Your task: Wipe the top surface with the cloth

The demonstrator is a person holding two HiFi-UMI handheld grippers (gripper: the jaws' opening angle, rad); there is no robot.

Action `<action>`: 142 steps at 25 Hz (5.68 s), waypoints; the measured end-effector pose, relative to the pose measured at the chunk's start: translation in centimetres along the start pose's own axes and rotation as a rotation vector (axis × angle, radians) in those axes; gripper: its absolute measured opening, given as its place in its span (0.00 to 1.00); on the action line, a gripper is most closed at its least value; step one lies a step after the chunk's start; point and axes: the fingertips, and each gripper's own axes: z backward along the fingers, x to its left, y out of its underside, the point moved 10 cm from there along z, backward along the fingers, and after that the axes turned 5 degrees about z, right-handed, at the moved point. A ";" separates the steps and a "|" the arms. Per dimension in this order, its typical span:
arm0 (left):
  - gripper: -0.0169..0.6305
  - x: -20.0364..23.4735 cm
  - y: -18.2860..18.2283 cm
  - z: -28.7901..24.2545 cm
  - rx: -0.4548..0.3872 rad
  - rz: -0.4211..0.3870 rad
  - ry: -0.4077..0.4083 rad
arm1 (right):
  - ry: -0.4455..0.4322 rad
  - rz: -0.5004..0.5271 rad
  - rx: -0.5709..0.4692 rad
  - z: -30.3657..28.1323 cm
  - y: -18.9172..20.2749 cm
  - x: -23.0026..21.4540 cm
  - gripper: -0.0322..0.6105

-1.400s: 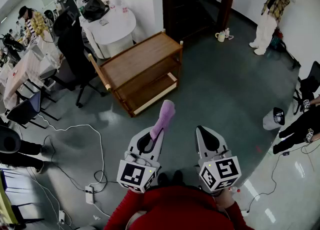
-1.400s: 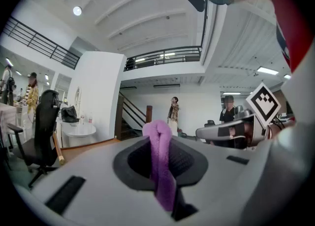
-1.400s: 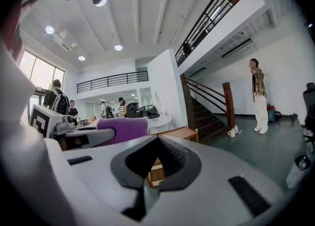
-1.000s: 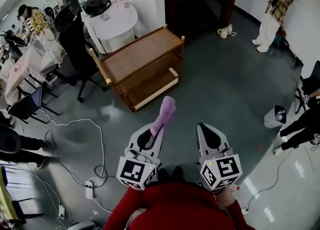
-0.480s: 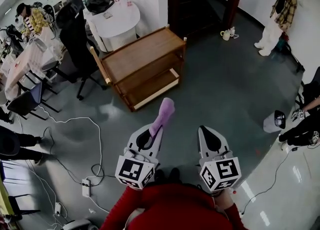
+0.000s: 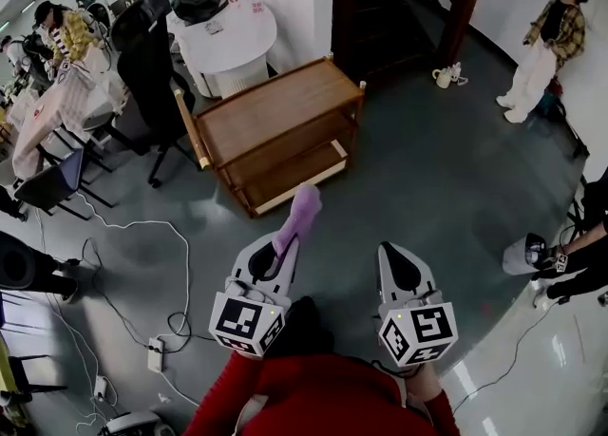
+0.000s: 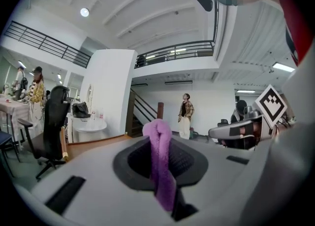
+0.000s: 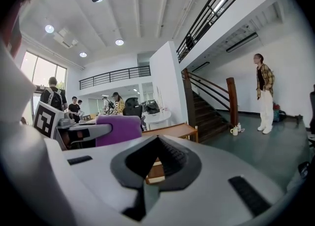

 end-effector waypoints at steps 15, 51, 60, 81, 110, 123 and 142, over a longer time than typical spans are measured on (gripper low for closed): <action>0.09 15.2 -2.4 -19.9 0.042 0.066 -0.041 | 0.023 0.011 0.035 -22.7 -7.0 -9.1 0.05; 0.09 26.6 -3.6 -43.6 0.216 0.265 -0.264 | -0.214 0.033 0.239 -51.9 -13.8 -24.8 0.05; 0.09 26.5 -1.7 -61.0 0.293 0.498 -0.064 | -0.052 -0.029 0.287 -49.2 -13.5 -28.1 0.05; 0.09 42.2 7.1 -41.9 0.401 0.611 -0.844 | -0.468 0.095 0.476 -57.9 -12.4 -21.5 0.05; 0.09 24.9 -0.4 -55.4 0.277 0.378 -0.130 | -0.059 -0.044 0.371 -47.7 -11.4 -25.2 0.05; 0.09 26.7 6.0 -57.3 0.473 0.393 -0.310 | -0.085 -0.067 0.411 -45.7 -10.4 -28.4 0.05; 0.09 37.6 8.0 -25.6 0.499 0.453 -1.171 | -0.620 0.200 0.536 -55.1 -11.0 -16.6 0.05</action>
